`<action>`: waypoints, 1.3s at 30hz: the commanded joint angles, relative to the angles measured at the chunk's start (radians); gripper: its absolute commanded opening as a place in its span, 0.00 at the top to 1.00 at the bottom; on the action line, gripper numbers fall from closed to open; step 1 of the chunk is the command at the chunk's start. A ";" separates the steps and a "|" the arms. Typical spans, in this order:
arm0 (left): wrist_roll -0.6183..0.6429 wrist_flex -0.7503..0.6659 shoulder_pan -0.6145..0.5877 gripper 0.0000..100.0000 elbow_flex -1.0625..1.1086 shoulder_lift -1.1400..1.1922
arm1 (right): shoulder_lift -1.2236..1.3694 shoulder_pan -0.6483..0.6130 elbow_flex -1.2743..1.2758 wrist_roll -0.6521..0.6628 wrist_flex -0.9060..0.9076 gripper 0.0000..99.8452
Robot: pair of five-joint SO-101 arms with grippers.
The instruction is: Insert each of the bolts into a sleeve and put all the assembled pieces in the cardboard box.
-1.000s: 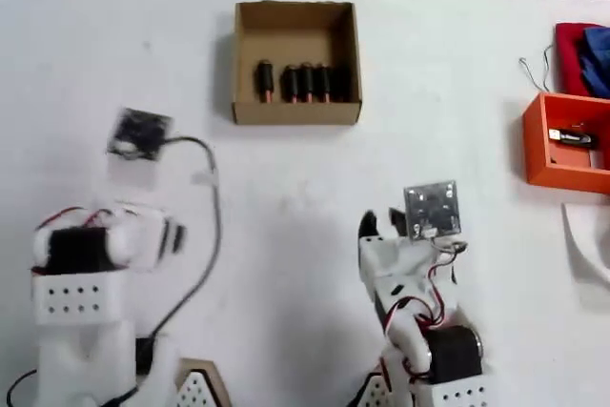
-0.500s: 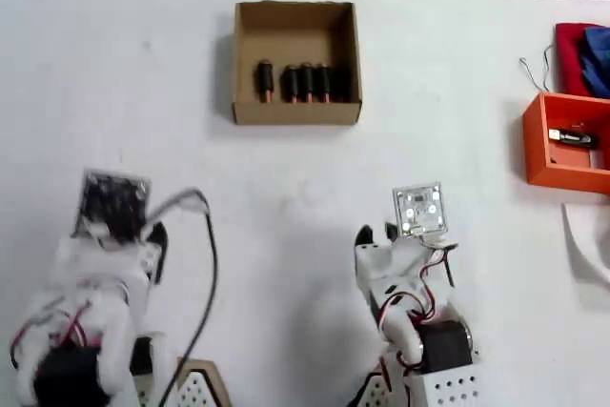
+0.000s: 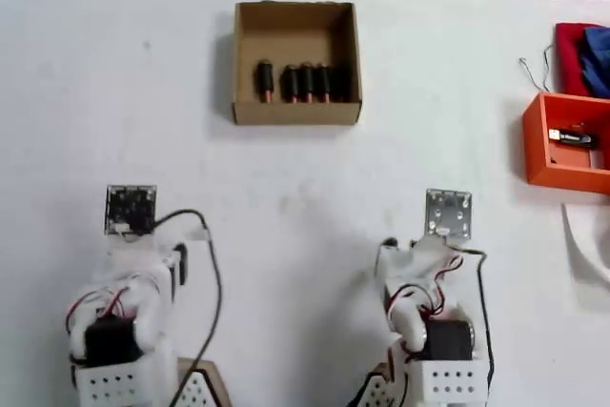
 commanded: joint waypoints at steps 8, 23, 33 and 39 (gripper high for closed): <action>0.017 -0.003 0.190 0.80 0.099 -0.017 | 0.001 0.048 -0.020 0.046 0.067 0.91; 0.017 0.006 0.166 0.98 0.099 -0.014 | 0.001 -0.105 0.028 0.044 0.139 0.98; 0.015 0.006 0.101 0.97 0.099 -0.014 | 0.001 -0.107 0.028 0.046 0.139 0.98; 0.015 0.006 0.098 0.97 0.099 -0.014 | 0.001 -0.104 0.028 0.041 0.139 0.98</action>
